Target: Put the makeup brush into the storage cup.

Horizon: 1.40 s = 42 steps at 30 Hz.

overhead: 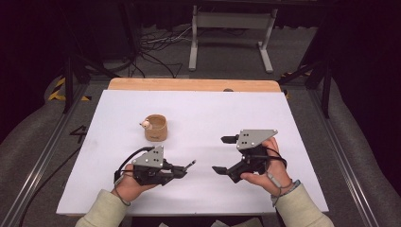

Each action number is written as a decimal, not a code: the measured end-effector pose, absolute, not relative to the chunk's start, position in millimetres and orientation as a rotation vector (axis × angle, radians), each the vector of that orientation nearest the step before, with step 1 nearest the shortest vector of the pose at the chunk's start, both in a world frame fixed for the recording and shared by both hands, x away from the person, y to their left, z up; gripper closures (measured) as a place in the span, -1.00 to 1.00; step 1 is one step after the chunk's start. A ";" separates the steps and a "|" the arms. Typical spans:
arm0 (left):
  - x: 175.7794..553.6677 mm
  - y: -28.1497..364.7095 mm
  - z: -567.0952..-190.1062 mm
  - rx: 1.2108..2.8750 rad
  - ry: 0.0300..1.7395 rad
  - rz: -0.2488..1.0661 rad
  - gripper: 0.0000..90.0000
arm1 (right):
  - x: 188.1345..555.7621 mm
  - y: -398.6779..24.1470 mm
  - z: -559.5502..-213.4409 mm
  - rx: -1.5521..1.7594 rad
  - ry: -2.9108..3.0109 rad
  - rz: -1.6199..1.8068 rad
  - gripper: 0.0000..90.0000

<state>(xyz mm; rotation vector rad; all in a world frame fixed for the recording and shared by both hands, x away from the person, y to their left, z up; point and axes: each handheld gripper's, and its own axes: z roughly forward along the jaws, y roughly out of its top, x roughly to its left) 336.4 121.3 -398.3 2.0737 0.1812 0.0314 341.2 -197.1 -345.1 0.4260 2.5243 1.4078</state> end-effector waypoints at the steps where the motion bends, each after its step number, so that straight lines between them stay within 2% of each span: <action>1: 336.9 122.6 -397.4 2.066 0.187 0.038 0.86 | 341.3 -199.4 -346.9 0.438 2.510 1.423 -0.90; 23: 347.8 150.3 -382.8 1.895 0.369 0.212 0.85 | 336.1 -251.9 -395.3 0.730 2.049 1.636 -0.98; 42: 363.6 157.2 -374.2 1.758 0.441 0.308 0.85 | 328.0 -286.6 -429.7 0.835 1.851 1.575 -1.00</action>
